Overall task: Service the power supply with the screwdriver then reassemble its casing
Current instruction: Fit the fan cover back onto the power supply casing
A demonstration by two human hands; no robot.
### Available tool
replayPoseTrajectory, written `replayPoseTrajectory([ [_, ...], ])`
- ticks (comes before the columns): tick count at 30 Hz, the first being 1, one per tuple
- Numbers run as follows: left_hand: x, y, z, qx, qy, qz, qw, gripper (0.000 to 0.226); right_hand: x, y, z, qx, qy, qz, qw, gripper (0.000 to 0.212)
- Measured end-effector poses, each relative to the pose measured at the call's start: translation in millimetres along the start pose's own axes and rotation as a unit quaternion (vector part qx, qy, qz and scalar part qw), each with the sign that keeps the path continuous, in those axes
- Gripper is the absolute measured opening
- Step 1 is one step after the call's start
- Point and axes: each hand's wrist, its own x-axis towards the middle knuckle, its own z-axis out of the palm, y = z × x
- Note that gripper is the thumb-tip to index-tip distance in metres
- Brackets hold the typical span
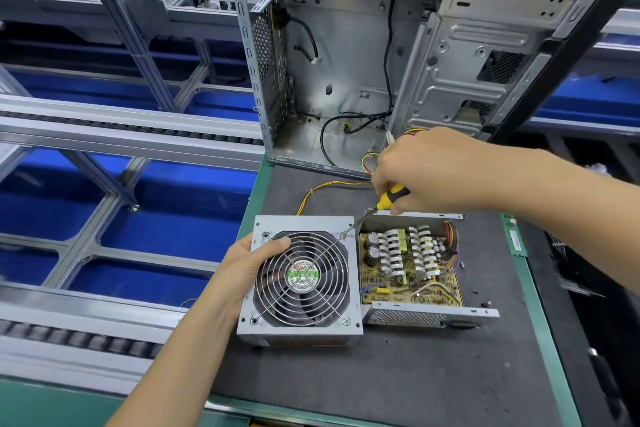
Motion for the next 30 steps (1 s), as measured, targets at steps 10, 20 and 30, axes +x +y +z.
replayPoseTrajectory([
  [10, 1, 0, 0, -0.005, 0.000, -0.003, 1.000, 0.038, 0, -18, -8, -0.164, 0.025, -0.040, 0.985, 0.013],
  [20, 3, -3, -3, 0.018, 0.003, 0.009, 1.000, 0.033, 12, -32, -12, -0.240, 0.037, -0.136, 0.960, 0.038],
  [30, 1, -1, -1, 0.015, 0.002, 0.006, 1.000, 0.024, 25, -26, -16, -0.113, -0.037, -0.084, 0.989, 0.029],
])
